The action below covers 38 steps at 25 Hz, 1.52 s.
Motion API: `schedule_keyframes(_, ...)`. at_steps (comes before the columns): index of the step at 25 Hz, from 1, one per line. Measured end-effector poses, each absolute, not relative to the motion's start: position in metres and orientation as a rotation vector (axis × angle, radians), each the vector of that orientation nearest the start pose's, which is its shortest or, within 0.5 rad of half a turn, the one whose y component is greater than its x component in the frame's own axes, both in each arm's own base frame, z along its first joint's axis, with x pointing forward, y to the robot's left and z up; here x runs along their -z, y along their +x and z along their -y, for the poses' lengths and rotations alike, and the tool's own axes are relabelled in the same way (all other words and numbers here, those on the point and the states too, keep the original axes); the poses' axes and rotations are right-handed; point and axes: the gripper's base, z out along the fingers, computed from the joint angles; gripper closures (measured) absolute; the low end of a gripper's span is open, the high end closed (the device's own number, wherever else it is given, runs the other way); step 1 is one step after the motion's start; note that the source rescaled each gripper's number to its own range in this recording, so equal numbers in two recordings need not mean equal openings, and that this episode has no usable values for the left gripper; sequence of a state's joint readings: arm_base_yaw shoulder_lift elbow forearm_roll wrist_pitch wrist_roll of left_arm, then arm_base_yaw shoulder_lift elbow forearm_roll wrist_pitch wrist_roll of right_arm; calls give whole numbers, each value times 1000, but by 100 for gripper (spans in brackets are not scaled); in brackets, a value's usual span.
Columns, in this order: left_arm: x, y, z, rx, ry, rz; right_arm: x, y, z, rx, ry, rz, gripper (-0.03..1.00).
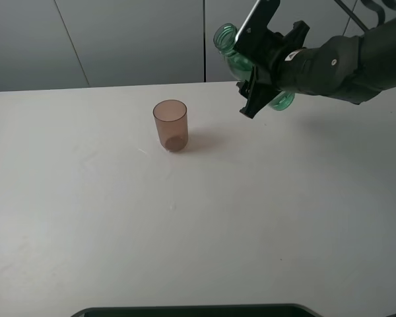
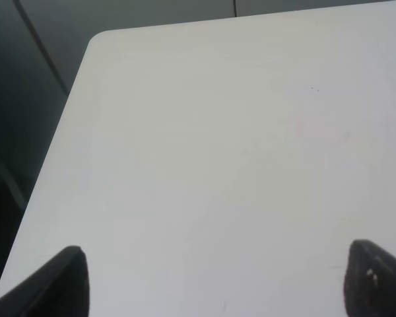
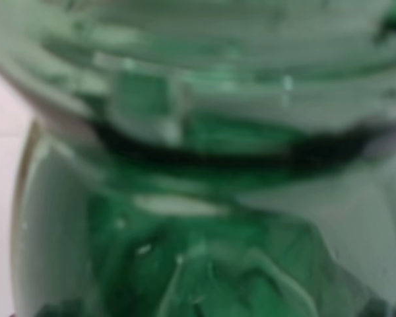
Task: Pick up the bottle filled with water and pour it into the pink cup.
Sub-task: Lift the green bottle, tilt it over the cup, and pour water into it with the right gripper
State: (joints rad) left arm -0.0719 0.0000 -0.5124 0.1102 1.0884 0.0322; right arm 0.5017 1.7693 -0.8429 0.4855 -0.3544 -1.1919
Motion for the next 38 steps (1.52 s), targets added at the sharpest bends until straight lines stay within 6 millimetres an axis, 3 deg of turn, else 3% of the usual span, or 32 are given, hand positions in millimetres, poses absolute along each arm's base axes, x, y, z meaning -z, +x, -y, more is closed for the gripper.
schedule_keyframes(11,-279,-7,-9,-108,99,-2054,-173,319,-160,371,-1242,-1704,97)
schedule_keyframes(18,-279,-7,-9,-108,99,-2054,-162,324,-164,369,-1287,-1710,97)
schedule_keyframes(28,-279,-7,-9,-108,99,-2054,-167,332,-176,352,-1242,-1703,97)
schedule_keyframes(38,-279,-7,-9,-108,99,-2054,-167,331,-179,417,-1341,-1629,97)
